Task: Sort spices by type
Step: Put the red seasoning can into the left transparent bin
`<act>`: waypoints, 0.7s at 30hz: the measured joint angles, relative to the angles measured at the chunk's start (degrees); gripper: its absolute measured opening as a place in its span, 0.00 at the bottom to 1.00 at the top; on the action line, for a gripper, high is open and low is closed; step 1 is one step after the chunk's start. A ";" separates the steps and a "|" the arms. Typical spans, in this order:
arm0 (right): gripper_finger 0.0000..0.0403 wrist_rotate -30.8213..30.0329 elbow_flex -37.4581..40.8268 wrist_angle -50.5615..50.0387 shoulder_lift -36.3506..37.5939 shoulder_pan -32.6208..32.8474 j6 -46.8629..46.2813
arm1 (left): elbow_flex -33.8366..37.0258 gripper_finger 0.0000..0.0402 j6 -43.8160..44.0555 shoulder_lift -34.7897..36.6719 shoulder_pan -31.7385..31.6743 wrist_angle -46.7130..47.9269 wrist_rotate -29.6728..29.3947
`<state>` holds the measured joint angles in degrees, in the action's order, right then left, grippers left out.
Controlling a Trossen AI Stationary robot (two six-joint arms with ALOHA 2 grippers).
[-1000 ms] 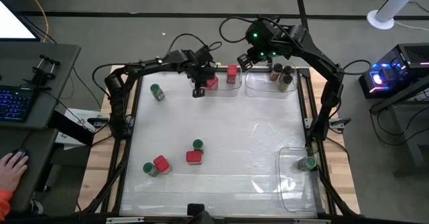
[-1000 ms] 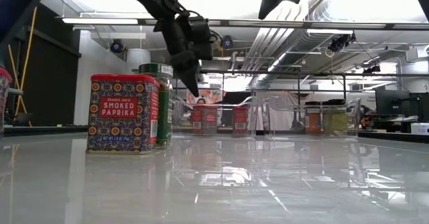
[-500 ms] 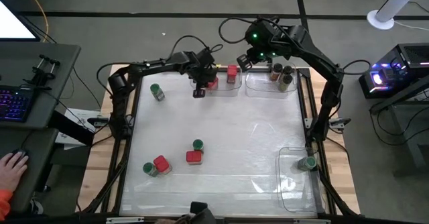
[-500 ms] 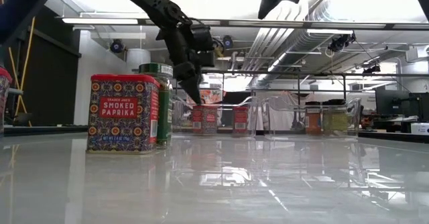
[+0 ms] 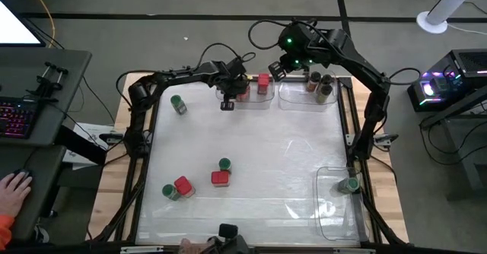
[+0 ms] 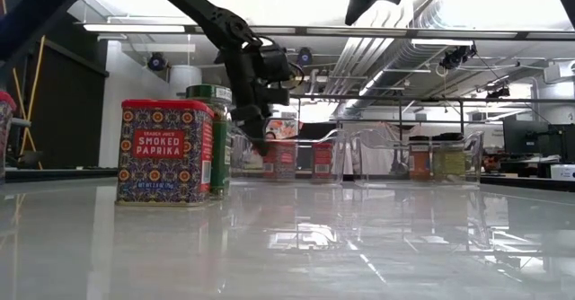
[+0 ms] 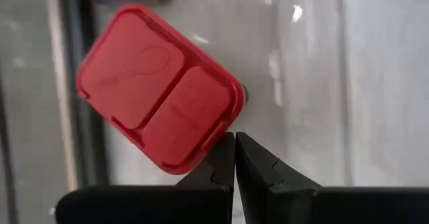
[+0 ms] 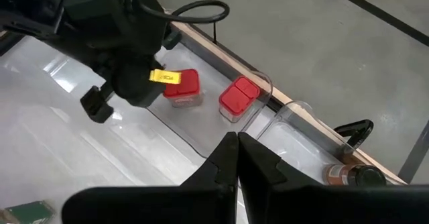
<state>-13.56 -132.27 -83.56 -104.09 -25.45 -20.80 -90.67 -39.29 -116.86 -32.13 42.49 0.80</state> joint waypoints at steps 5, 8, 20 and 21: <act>0.00 0.02 0.02 0.54 0.00 0.00 -0.15 | 0.00 0.00 0.60 -0.04 0.98 -5.78 0.41; 0.00 0.00 0.02 1.08 0.00 0.00 -0.15 | 0.00 0.00 2.49 -0.04 1.87 -10.77 0.74; 0.00 0.01 0.01 1.06 0.00 0.00 -0.17 | -3.02 0.00 4.32 4.65 2.53 -6.62 0.67; 0.00 0.00 0.01 1.06 0.00 0.00 -0.16 | -2.92 0.00 4.53 5.18 2.01 -6.20 2.12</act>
<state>-13.56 -132.26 -82.50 -104.09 -25.45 -20.96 -93.60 -34.76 -111.68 -30.12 36.29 2.92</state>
